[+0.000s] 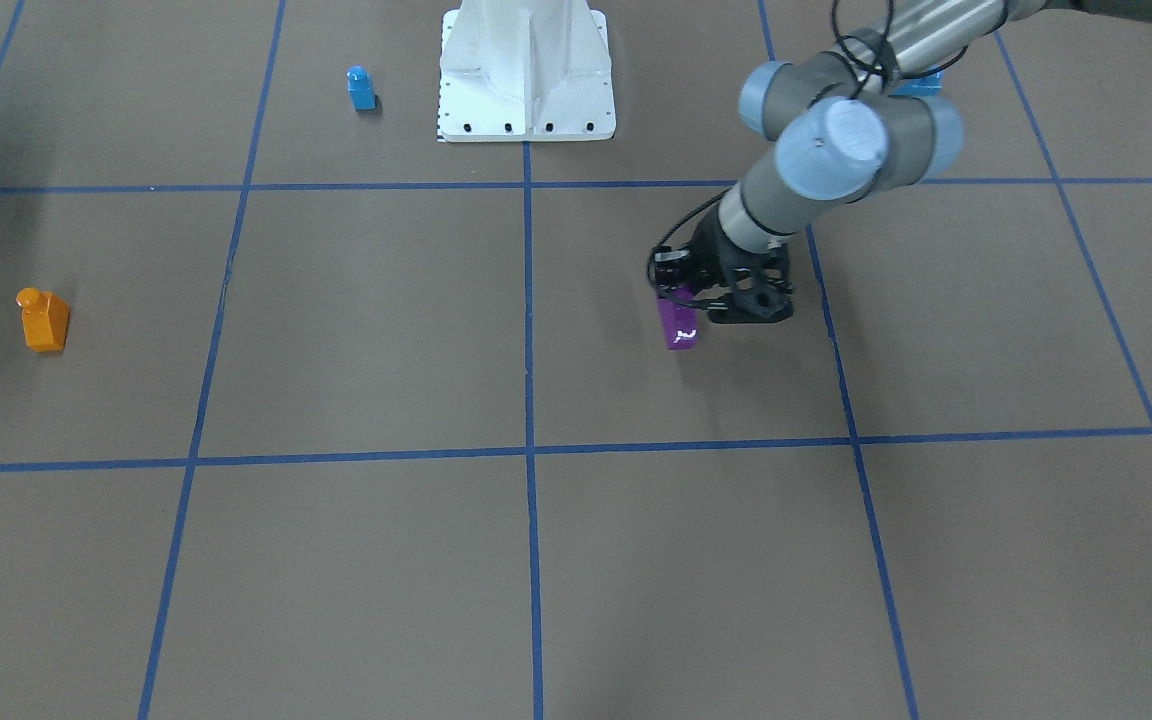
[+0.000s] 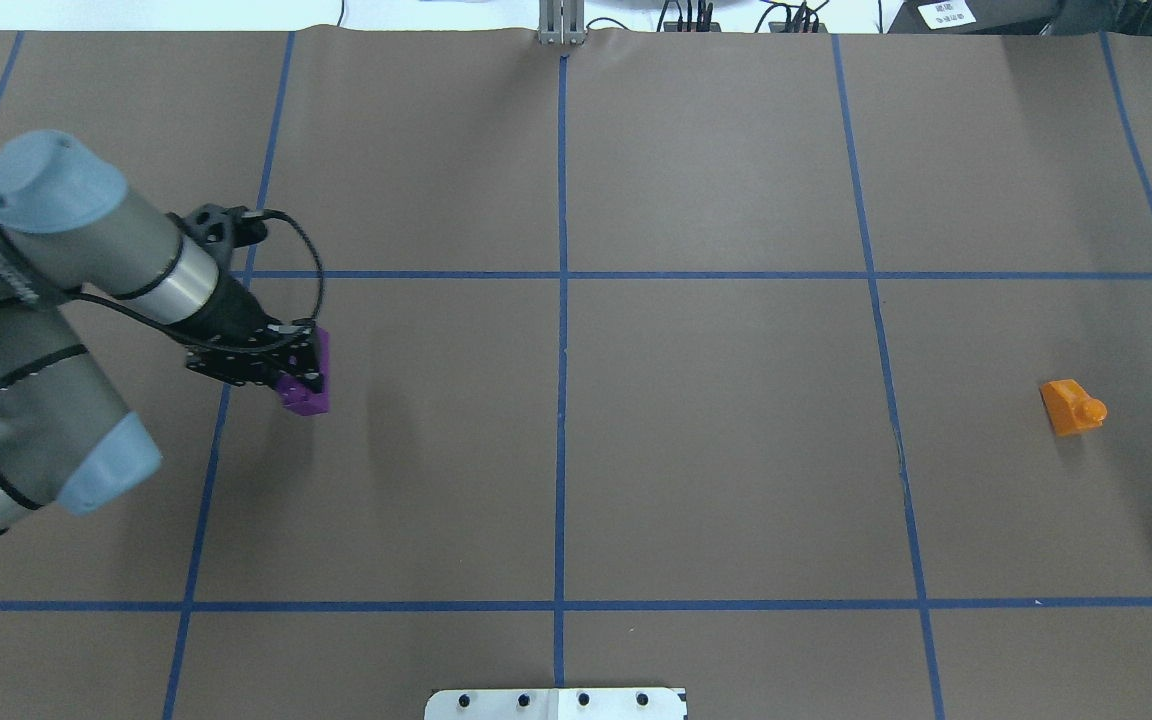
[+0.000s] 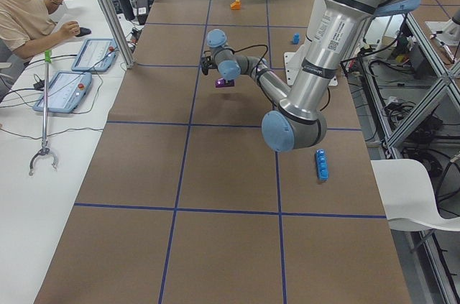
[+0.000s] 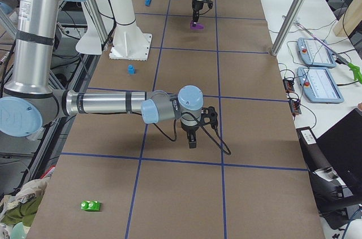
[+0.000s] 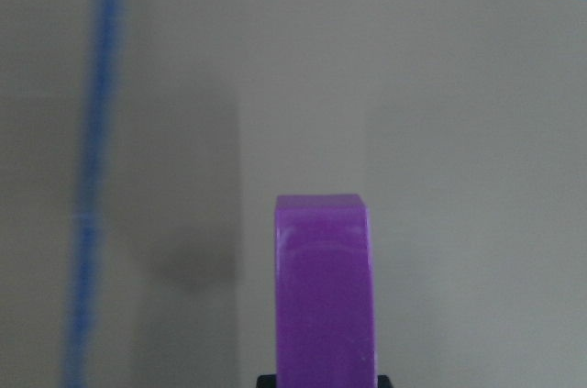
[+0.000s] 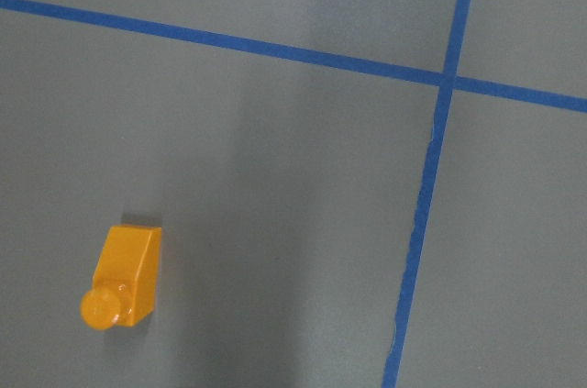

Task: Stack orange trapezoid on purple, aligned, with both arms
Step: 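Carry the purple block with the left gripper to the table center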

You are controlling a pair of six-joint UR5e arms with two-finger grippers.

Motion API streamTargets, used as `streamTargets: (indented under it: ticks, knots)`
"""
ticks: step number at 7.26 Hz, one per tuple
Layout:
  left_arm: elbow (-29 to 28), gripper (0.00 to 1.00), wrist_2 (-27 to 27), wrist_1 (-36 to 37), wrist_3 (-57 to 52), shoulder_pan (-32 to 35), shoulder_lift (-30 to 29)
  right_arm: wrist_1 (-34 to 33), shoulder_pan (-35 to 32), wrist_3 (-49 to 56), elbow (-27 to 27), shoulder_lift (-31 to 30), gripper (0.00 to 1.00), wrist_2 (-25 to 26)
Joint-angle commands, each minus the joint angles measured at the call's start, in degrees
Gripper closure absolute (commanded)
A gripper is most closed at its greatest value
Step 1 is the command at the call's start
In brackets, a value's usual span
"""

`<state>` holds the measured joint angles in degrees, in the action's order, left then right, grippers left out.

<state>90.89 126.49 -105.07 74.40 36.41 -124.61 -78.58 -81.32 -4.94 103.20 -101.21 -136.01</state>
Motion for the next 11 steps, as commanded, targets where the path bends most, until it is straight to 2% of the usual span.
streamTargets:
  ticks: [1, 2, 11]
  knots:
    - [-16.99, 1.0, -5.17, 8.2, 1.36, -3.18, -21.22, 2.47, 0.02, -0.33, -0.11, 0.04, 0.0, 0.04]
    - [-18.8, 1.0, -9.64, 8.04, 1.19, -5.02, -22.86, 2.38, 0.11, -0.07, -0.2, 0.04, 0.0, 0.22]
    - [-21.2, 1.0, -10.91, 9.8, -4.97, -4.86, -22.35, 2.47, 1.25, -0.34, -0.37, 0.04, 0.0, 0.48]
